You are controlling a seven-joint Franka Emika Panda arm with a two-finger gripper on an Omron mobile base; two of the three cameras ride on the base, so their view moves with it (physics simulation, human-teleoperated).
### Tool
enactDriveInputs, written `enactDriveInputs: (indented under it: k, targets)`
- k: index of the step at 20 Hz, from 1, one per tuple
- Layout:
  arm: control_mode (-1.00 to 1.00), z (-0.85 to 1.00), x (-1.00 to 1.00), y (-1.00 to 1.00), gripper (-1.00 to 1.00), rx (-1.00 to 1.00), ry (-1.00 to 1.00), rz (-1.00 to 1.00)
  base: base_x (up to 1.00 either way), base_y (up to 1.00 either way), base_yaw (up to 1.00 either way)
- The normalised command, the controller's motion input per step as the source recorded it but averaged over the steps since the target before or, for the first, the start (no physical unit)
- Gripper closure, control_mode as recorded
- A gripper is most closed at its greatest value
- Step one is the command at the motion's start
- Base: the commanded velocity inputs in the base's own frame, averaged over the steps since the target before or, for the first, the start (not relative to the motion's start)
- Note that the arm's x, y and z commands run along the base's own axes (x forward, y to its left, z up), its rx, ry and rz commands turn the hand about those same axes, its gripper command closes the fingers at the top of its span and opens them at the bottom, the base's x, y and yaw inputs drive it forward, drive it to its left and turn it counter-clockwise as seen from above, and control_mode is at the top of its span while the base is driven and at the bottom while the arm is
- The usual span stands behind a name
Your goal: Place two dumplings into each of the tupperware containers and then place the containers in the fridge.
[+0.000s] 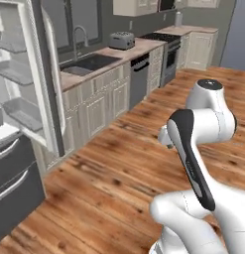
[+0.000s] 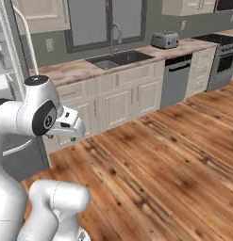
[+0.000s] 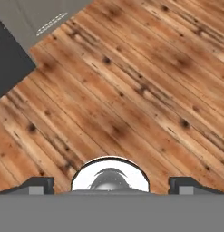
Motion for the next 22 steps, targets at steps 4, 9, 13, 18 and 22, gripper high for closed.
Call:
enactDriveInputs:
  k: [4,9,13,18,22]
  targets:
    - [1.00,0.00,0.00,0.00,-1.00,0.00,0.00,0.00,-0.24,0.03,-1.00]
    - [1.00,0.00,0.00,0.00,-1.00,0.00,0.00,0.00,-0.16,-0.07,-0.86]
    - [1.00,0.00,0.00,0.00,-1.00,0.00,0.00,0.00,-0.01,-0.78,-0.05]
    - [1.00,0.00,0.00,0.00,-1.00,0.00,0.00,0.00,-0.02,-1.00,-0.03]
    - [1.00,0.00,0.00,0.00,-1.00,0.00,0.00,0.00,0.00,-1.00,-0.01]
